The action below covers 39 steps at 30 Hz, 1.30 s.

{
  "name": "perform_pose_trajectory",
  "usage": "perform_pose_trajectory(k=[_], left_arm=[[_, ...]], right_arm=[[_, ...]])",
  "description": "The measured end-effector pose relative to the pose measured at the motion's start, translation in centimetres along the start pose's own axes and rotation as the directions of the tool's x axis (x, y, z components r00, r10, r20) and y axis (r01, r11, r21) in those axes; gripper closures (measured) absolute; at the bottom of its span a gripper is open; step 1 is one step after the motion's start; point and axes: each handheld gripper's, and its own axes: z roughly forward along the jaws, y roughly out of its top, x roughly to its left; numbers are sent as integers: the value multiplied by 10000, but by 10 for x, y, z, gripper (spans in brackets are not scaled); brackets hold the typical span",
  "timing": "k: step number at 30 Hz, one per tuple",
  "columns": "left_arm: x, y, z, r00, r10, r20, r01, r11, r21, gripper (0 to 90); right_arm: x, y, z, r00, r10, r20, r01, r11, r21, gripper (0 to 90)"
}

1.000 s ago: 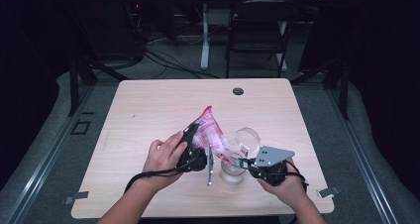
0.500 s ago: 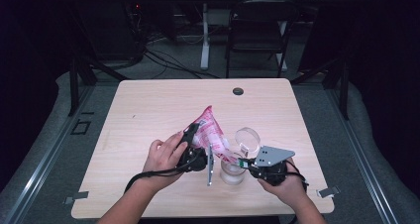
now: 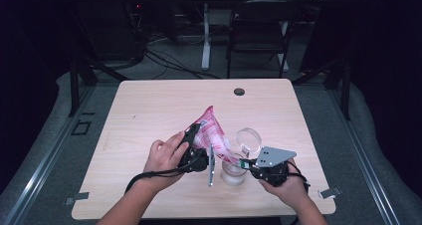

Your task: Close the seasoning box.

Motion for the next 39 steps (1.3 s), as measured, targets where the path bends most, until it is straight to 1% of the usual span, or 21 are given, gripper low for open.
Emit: perform_pose_trajectory(k=[12, 25, 26, 27, 39], left_arm=[[1, 1, -1, 10000, 20, -25, -20, 10000, 10, 646], [1, 2, 0, 10000, -8, -63, 7, 10000, -84, 647], [0, 2, 0, 10000, -65, -24, 65, 10000, -76, 647], [1, 2, 0, 10000, -2, -86, 1, 9999, -116, 647], [1, 3, -1, 10000, -10, -43, 10, 10000, -92, 647]], right_arm=[[0, 0, 0, 10000, 5, -1, -5, 10000, 8, 900], [0, -1, 0, 10000, 3, 27, -3, 10000, 43, 900], [0, -1, 0, 10000, 11, 35, -12, 10000, 41, 900], [0, -1, 0, 10000, 15, 37, -15, 10000, 39, 900], [-1, -1, 0, 10000, -2, 52, 2, 10000, 52, 900]])
